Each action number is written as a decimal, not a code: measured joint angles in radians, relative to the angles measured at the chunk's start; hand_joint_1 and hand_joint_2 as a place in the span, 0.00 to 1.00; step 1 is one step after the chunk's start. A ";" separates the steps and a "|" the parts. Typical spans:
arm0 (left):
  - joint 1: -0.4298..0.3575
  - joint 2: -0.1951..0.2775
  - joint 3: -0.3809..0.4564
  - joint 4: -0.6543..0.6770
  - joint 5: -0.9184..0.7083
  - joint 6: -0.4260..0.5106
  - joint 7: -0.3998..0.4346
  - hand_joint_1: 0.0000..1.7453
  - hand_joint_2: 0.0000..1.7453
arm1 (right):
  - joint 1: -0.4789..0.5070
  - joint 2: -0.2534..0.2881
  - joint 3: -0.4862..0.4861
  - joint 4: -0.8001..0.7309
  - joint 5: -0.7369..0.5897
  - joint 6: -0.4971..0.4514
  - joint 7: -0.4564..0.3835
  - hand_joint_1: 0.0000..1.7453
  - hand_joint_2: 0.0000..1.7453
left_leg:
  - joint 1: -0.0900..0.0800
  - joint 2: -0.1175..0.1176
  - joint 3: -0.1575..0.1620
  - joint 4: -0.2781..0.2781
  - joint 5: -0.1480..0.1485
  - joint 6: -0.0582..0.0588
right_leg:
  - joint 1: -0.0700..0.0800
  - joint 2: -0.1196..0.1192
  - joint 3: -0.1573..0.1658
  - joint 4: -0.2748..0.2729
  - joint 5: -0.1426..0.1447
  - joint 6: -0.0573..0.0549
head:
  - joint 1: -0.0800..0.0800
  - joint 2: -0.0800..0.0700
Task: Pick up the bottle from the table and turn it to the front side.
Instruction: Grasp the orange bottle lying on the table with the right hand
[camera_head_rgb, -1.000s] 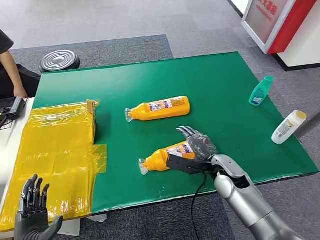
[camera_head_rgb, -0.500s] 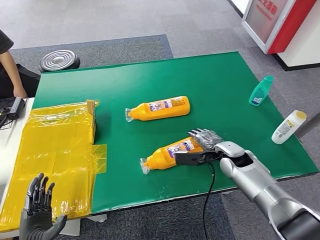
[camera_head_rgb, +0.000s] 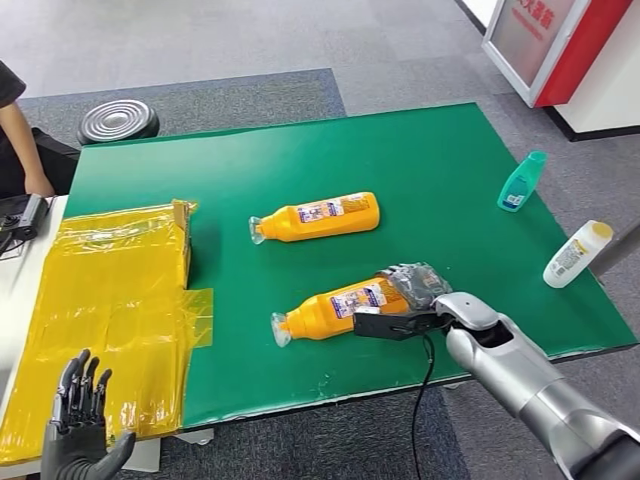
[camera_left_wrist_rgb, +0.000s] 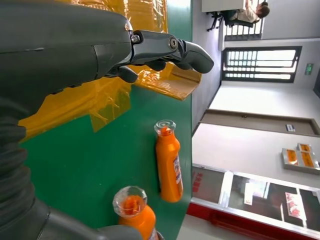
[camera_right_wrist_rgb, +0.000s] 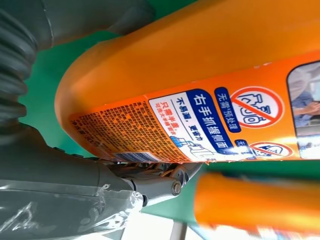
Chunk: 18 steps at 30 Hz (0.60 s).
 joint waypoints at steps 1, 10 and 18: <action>0.003 -0.003 0.000 0.000 -0.001 -0.003 0.000 0.00 1.00 | 0.023 0.001 -0.007 -0.027 -0.005 -0.028 0.002 1.00 1.00 | 0.000 0.000 0.000 0.000 0.000 0.000 | 0.000 0.000 0.000 0.000 0.000 0.000 | 0.000 0.000; 0.005 -0.033 0.000 0.000 -0.018 -0.035 0.000 0.00 1.00 | 0.192 0.106 -0.093 -0.204 -0.076 -0.184 -0.070 1.00 1.00 | 0.000 0.000 0.000 0.000 -0.001 0.000 | 0.001 0.000 -0.001 0.000 -0.001 0.000 | 0.000 0.000; -0.021 -0.045 -0.006 0.011 -0.021 -0.086 0.000 0.00 1.00 | 0.271 0.238 -0.123 -0.232 -0.130 -0.200 -0.168 1.00 1.00 | 0.000 0.000 0.000 0.000 0.000 0.000 | 0.001 0.000 -0.001 0.000 -0.001 -0.001 | 0.000 0.000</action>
